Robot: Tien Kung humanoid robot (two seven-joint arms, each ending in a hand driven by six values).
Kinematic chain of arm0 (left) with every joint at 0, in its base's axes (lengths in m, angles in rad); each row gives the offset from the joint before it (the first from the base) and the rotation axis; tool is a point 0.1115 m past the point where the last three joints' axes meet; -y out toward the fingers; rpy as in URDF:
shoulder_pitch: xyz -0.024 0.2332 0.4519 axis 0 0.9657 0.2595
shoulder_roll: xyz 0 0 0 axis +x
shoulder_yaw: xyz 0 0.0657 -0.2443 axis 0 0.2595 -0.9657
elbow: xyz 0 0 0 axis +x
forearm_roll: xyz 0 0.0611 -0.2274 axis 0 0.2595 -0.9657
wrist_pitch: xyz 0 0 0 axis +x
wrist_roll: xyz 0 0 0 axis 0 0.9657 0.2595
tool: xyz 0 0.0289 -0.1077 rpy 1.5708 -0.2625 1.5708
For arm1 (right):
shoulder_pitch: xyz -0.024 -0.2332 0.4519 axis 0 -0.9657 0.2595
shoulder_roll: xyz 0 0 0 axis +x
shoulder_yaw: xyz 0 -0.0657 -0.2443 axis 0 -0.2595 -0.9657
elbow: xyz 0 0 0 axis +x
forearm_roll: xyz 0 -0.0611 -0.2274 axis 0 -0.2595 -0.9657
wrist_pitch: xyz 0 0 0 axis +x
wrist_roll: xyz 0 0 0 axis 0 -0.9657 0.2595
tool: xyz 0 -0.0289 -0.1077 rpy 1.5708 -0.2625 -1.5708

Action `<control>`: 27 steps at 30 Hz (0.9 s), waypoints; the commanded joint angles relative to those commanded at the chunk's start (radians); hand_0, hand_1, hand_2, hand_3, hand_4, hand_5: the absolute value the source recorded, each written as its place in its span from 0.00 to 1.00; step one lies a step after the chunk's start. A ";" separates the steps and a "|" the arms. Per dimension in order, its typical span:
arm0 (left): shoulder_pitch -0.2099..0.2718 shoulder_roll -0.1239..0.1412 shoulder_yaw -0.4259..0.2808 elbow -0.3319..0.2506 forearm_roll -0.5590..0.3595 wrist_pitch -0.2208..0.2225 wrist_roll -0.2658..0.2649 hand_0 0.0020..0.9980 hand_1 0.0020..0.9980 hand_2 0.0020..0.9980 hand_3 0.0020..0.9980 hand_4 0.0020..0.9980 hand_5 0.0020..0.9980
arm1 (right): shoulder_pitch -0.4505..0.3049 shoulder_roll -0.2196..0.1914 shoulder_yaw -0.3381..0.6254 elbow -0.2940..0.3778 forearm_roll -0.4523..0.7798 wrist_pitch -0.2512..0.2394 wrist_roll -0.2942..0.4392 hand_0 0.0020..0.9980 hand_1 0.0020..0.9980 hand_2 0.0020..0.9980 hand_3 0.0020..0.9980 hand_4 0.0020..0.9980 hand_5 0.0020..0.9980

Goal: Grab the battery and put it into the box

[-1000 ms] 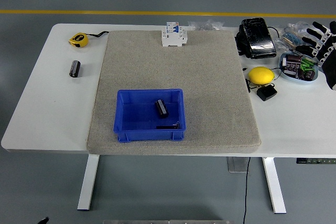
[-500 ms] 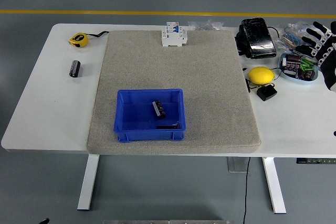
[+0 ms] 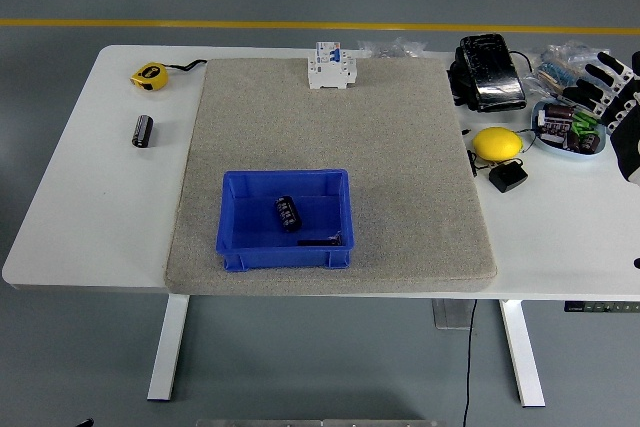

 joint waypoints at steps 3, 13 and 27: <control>0.001 0.001 0.001 0.000 0.001 -0.004 -0.002 0.70 0.65 0.76 0.72 0.73 0.54 | -0.001 -0.002 0.003 0.002 0.001 0.000 0.002 0.82 0.81 0.84 0.86 1.00 1.00; -0.002 0.001 0.005 0.001 0.000 -0.006 -0.004 0.70 0.67 0.77 0.72 0.73 0.55 | 0.000 -0.003 0.007 0.003 0.000 0.000 0.005 0.81 0.81 0.84 0.86 1.00 1.00; -0.007 -0.003 0.030 0.002 -0.046 -0.005 -0.017 0.70 0.67 0.77 0.72 0.73 0.55 | 0.009 -0.004 0.001 0.003 0.005 -0.002 0.006 0.81 0.81 0.84 0.86 1.00 1.00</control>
